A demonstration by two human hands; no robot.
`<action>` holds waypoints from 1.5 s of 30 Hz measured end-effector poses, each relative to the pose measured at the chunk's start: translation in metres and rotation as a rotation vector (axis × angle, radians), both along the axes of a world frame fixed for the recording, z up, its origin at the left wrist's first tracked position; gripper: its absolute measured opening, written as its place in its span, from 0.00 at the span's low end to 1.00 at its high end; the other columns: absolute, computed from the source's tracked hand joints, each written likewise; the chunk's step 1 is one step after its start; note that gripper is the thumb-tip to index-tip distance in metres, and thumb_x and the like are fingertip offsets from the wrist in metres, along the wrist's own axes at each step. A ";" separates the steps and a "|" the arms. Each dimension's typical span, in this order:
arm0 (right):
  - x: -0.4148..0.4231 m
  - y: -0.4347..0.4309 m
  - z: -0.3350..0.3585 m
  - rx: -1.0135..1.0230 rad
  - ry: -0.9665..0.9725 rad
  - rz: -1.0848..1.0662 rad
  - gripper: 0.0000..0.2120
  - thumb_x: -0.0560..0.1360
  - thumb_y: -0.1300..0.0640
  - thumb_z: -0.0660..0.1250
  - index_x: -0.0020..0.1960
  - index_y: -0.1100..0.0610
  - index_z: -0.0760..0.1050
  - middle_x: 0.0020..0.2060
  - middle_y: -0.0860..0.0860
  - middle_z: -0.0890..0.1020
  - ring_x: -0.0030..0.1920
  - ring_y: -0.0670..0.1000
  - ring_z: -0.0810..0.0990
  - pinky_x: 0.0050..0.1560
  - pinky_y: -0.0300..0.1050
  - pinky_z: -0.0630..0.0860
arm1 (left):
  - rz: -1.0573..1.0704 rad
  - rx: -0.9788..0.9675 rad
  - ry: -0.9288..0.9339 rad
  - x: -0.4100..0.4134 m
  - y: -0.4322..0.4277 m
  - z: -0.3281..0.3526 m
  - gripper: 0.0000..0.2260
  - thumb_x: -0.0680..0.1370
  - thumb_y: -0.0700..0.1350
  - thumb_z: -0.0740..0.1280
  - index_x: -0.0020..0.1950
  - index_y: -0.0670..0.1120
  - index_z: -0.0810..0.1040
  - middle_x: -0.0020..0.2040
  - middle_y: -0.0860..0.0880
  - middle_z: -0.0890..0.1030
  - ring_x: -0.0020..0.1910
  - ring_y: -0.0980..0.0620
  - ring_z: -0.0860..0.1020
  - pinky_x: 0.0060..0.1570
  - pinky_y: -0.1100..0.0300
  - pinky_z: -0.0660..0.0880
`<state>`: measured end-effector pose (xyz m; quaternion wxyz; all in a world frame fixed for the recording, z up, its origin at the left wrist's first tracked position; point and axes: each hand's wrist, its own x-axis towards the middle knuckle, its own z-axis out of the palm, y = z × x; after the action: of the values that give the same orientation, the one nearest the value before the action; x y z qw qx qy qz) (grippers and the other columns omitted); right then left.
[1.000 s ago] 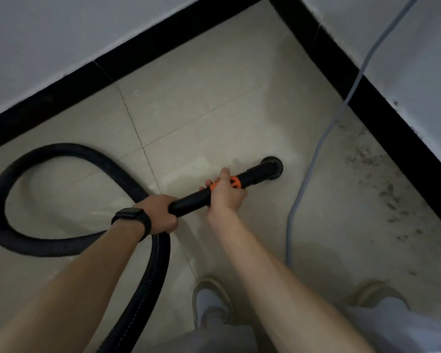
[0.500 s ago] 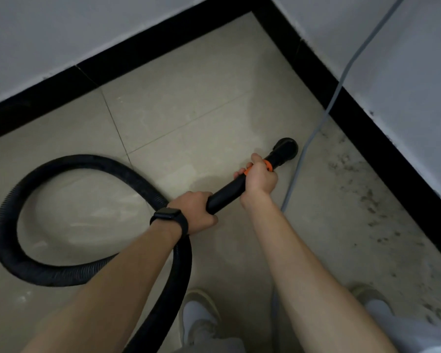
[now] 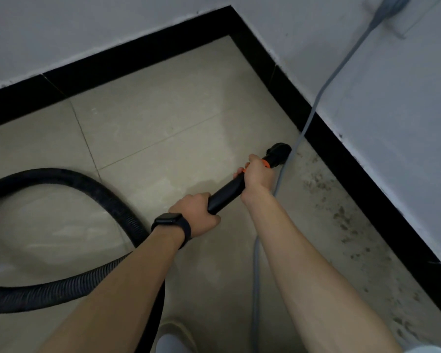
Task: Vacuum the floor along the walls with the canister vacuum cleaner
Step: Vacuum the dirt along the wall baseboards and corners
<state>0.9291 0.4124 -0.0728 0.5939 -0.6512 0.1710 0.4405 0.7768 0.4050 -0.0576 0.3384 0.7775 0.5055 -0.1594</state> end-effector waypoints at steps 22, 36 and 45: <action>0.057 0.030 -0.020 -0.034 -0.171 0.067 0.04 0.77 0.62 0.69 0.46 0.58 0.74 0.32 0.53 0.75 0.22 0.49 0.73 0.27 0.42 0.75 | 0.179 -0.089 -0.174 0.061 0.012 -0.047 0.08 0.71 0.50 0.68 0.48 0.53 0.73 0.41 0.49 0.79 0.39 0.48 0.78 0.33 0.60 0.71; 0.053 0.006 -0.024 -0.005 -0.110 0.103 0.05 0.79 0.61 0.69 0.47 0.59 0.74 0.33 0.54 0.76 0.26 0.51 0.75 0.29 0.44 0.77 | 0.118 -0.134 -0.163 0.047 -0.004 -0.046 0.09 0.71 0.50 0.69 0.49 0.53 0.73 0.42 0.50 0.79 0.39 0.50 0.78 0.37 0.59 0.76; 0.009 0.002 -0.008 -0.038 -0.117 0.250 0.15 0.75 0.61 0.72 0.58 0.62 0.71 0.36 0.57 0.76 0.21 0.51 0.75 0.28 0.46 0.77 | 0.121 -0.480 -0.167 0.031 0.009 -0.008 0.12 0.69 0.48 0.77 0.46 0.49 0.77 0.44 0.47 0.82 0.45 0.47 0.81 0.44 0.58 0.76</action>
<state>0.9386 0.4141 -0.0808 0.5308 -0.7030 0.0619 0.4693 0.8081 0.4144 -0.0654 0.5627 0.6536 0.4692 -0.1895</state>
